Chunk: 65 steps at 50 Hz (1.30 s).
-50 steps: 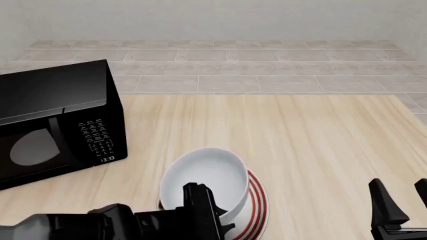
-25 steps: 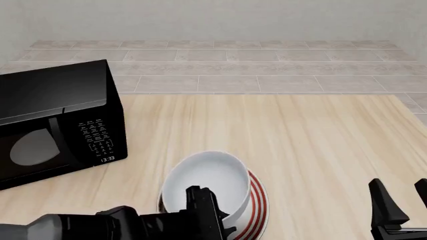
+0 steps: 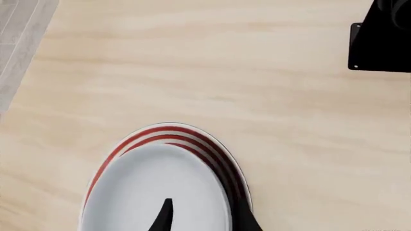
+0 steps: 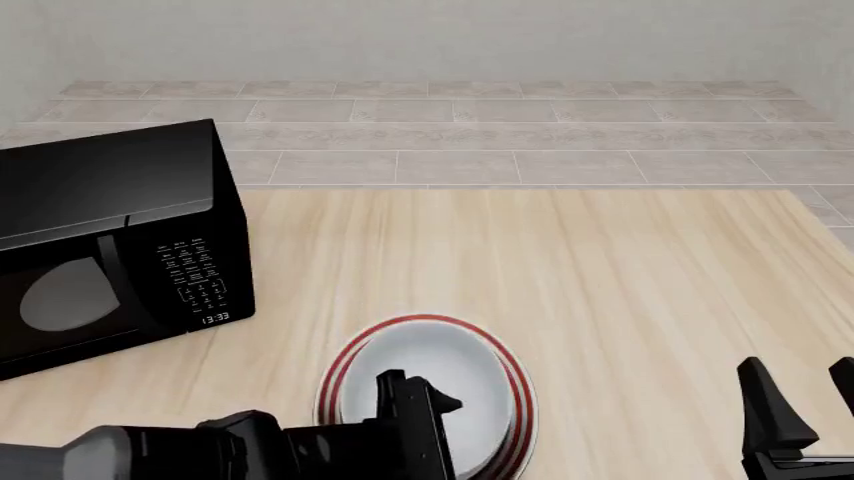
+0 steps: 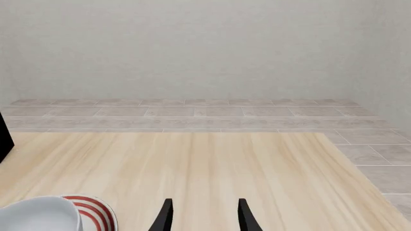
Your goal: Pick up the white bowl and put it on the plate.
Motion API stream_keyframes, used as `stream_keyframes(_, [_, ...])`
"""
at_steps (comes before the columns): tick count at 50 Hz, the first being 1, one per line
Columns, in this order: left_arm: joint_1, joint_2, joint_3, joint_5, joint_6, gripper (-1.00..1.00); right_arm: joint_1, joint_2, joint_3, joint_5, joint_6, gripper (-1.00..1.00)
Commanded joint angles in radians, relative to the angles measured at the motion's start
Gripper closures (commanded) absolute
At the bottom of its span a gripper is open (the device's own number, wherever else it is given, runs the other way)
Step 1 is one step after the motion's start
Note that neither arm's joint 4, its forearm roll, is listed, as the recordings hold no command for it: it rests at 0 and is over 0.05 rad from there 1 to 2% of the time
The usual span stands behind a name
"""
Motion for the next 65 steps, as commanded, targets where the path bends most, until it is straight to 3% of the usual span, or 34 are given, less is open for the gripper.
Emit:
stream_keyframes(1, [-0.004, -0.002, 0.004, -0.003, 0.004, -1.00, 0.000, 0.001, 0.000, -0.001, 0.000, -1.00])
stream_keyframes(65, [0.052, -0.622, 0.051, 0.462, 0.067, -1.00, 0.000, 0.001, 0.000, -0.001, 0.001, -1.00])
